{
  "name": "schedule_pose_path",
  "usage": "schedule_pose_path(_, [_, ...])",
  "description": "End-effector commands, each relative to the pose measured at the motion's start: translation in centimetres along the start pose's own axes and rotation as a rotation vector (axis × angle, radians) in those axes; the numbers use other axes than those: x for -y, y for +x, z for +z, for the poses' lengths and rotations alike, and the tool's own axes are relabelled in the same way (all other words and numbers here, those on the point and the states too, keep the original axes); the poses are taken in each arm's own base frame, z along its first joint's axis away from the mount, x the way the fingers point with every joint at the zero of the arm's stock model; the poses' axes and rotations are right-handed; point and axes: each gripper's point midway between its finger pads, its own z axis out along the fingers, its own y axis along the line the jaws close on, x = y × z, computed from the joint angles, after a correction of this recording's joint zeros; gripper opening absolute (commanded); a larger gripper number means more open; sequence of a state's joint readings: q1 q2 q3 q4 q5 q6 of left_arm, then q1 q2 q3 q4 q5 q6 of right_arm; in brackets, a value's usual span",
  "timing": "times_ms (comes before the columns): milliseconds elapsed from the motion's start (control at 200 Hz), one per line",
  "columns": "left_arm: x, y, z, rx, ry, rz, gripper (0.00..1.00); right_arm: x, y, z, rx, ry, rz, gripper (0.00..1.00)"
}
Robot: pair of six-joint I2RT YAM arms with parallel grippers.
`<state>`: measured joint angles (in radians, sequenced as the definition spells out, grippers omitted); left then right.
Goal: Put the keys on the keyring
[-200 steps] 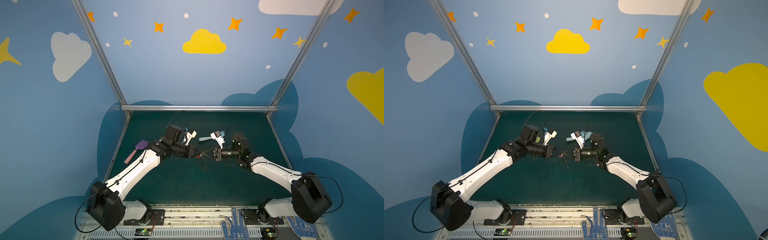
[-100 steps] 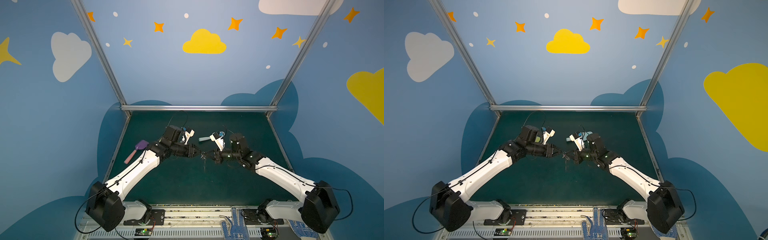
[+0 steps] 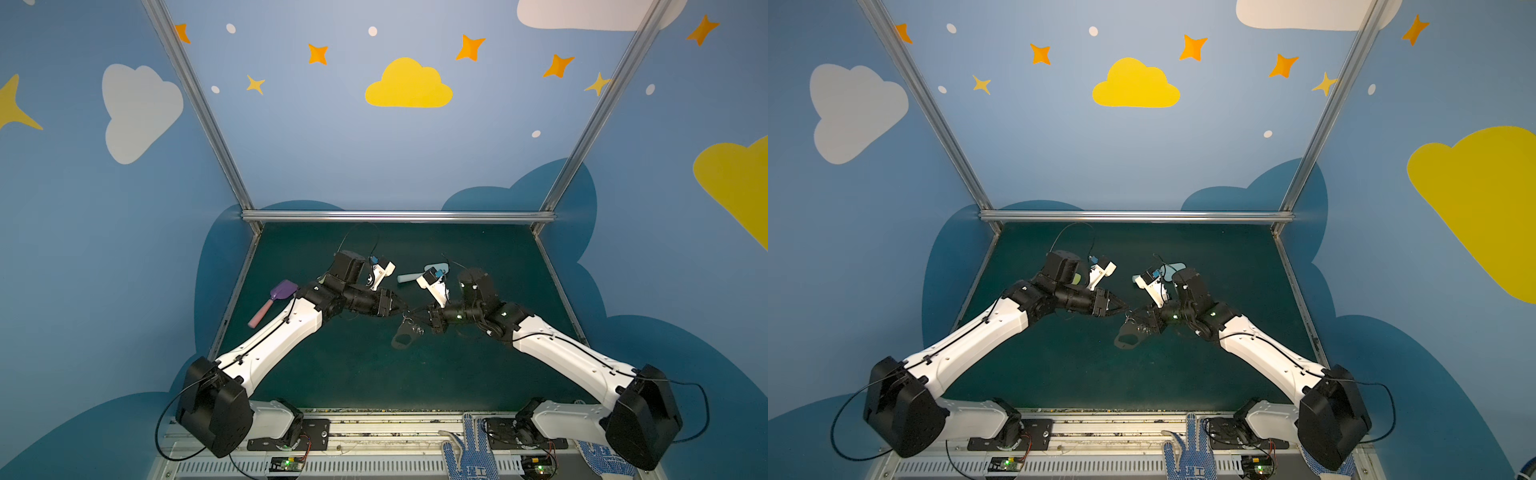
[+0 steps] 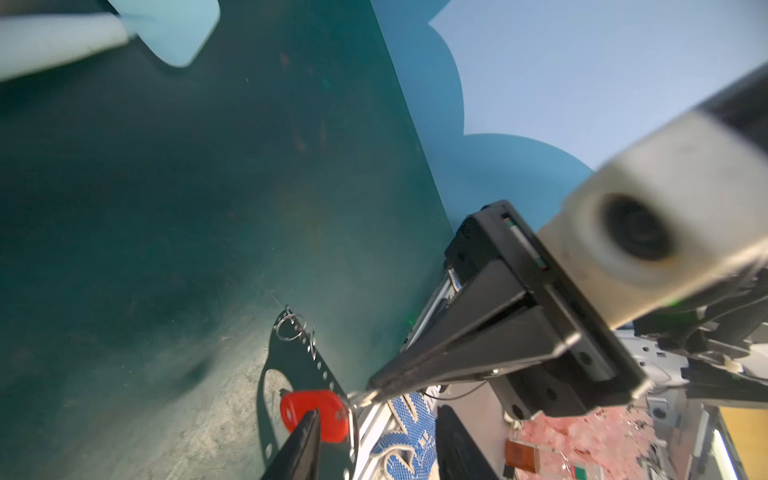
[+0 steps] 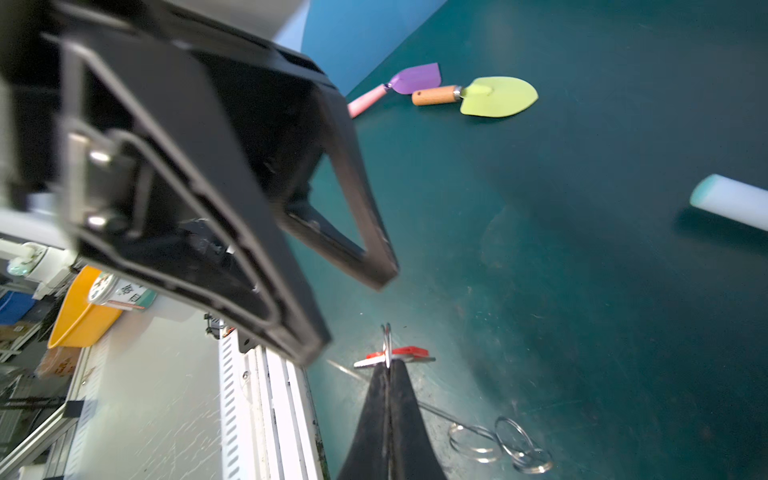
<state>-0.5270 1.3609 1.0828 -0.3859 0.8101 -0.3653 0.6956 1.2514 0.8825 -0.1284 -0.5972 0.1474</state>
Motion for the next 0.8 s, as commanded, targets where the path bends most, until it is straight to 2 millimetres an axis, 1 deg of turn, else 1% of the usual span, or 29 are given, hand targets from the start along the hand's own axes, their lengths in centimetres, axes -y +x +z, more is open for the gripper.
schedule_pose_path(0, [1.6, -0.2, 0.0, -0.021, 0.06, 0.049, 0.45, -2.0, -2.0, -0.8, 0.058, -0.066, -0.072, 0.0])
schedule_pose_path(135, [1.8, -0.1, 0.0, -0.026, 0.077, 0.051, 0.42, -2.2, -2.0, -0.9, 0.062, -0.083, -0.072, 0.0])
schedule_pose_path(310, [2.7, 0.3, 0.0, -0.044, 0.119, 0.061, 0.23, -1.9, -2.4, -1.1, 0.075, -0.067, -0.057, 0.0])
schedule_pose_path(376, [2.8, 0.5, 0.0, -0.051, 0.126, 0.06, 0.21, -1.6, -2.5, -1.2, 0.085, -0.057, -0.046, 0.0])
schedule_pose_path(426, [2.9, 0.7, 0.0, -0.056, 0.131, 0.06, 0.18, -1.6, -2.6, -1.3, 0.09, -0.057, -0.045, 0.0])
schedule_pose_path(481, [3.0, 0.8, 0.0, -0.058, 0.134, 0.064, 0.13, -1.6, -2.7, -1.4, 0.095, -0.062, -0.042, 0.0])
schedule_pose_path(601, [3.1, 0.9, 0.2, -0.065, 0.137, 0.067, 0.04, -1.6, -2.8, -1.4, 0.097, -0.063, -0.038, 0.0])
schedule_pose_path(791, [3.2, 0.9, 0.5, -0.063, 0.136, 0.075, 0.04, -1.8, -3.0, -1.6, 0.101, -0.073, -0.041, 0.0])
